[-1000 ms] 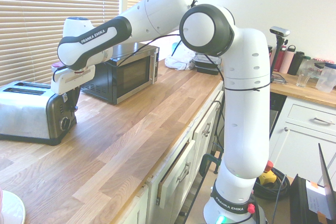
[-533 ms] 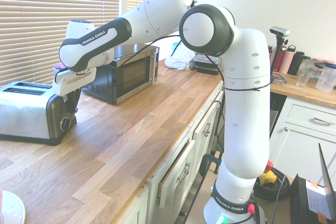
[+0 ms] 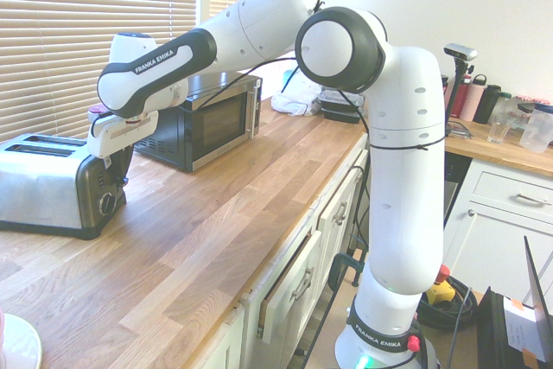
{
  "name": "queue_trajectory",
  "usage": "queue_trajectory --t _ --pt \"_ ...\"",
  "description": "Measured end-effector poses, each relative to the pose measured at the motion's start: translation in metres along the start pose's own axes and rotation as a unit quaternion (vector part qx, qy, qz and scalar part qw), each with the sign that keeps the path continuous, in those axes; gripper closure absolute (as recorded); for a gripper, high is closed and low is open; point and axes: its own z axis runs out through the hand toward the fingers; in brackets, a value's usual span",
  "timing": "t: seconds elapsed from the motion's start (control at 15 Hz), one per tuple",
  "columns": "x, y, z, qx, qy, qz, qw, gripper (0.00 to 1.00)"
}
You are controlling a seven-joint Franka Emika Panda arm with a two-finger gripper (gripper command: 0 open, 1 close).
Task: Press the toaster
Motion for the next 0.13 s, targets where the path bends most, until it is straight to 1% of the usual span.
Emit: queue_trajectory --t 0.13 --pt "-0.0011 -0.0012 -0.0005 -0.003 0.001 0.003 1.0 1.0"
